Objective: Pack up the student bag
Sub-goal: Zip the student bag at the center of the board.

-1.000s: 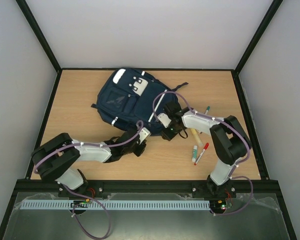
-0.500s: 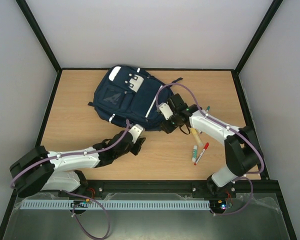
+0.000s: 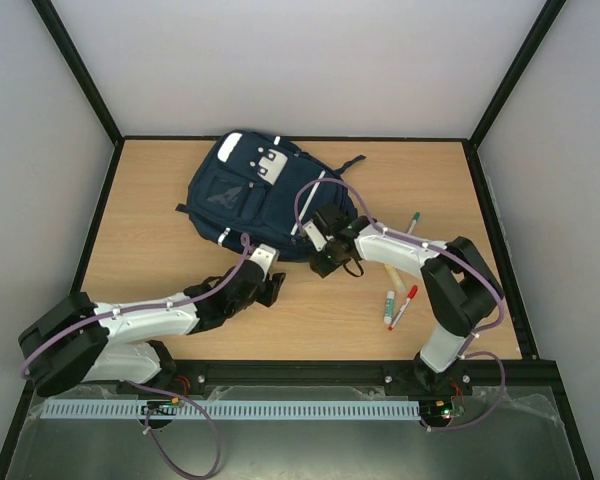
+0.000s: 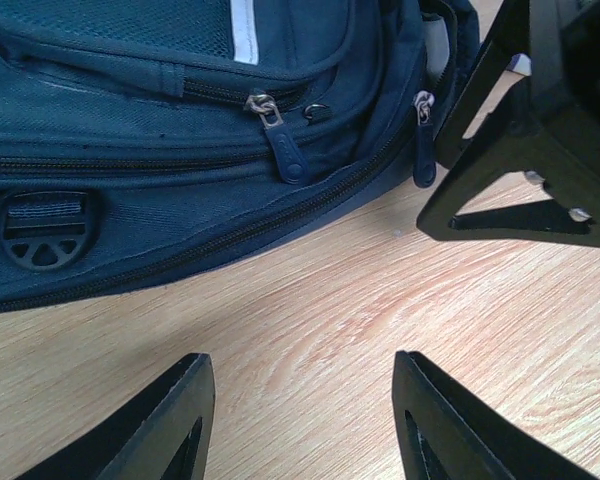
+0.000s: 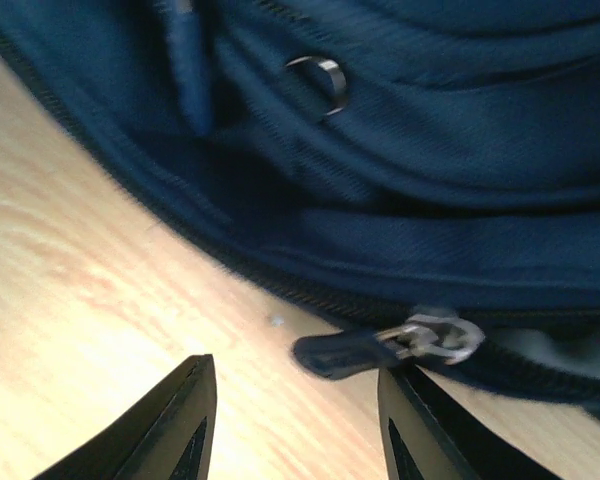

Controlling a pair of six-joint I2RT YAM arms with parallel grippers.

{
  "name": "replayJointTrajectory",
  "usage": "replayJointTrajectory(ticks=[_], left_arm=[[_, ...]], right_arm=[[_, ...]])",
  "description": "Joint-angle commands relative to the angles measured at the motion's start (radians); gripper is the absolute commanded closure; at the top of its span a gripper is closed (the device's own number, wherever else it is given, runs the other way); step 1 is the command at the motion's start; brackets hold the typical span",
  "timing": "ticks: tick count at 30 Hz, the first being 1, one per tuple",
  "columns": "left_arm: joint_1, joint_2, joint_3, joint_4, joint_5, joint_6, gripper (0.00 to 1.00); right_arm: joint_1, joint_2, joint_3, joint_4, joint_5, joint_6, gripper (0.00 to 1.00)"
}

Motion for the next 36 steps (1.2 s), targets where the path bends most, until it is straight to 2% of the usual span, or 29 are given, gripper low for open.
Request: replayJointTrajectory(ticks=[1,9,14,22,29,36], left_arm=[[0.004,-0.038,-0.012,-0.02,-0.043,-0.036,0.47],[0.002,-0.03,-0.012,-0.016,-0.042,-0.044,0.46],[0.001,-0.036,-0.023,-0.011,-0.039,-0.052,0.45],[0.0,-0.02,-0.029,0.014,-0.026,-0.042,0.44],[-0.003,-0.032,-0.046,0.01,-0.022,-0.044,0.44],[-0.003,-0.061,-0.063,0.001,-0.027,-0.038,0.44]], right_arm=[[0.0,0.041,0.045,0.03,0.148,0.026,0.56],[-0.005,0.062,0.023,0.115,0.214,0.007,0.67],[-0.015,-0.024,-0.005,0.125,0.244,-0.015,0.75],[-0.062,-0.035,-0.019,0.106,0.126,-0.053,0.84],[-0.064,0.001,-0.032,0.12,0.073,-0.061,0.85],[-0.103,-0.095,-0.066,0.145,0.038,-0.082,0.83]])
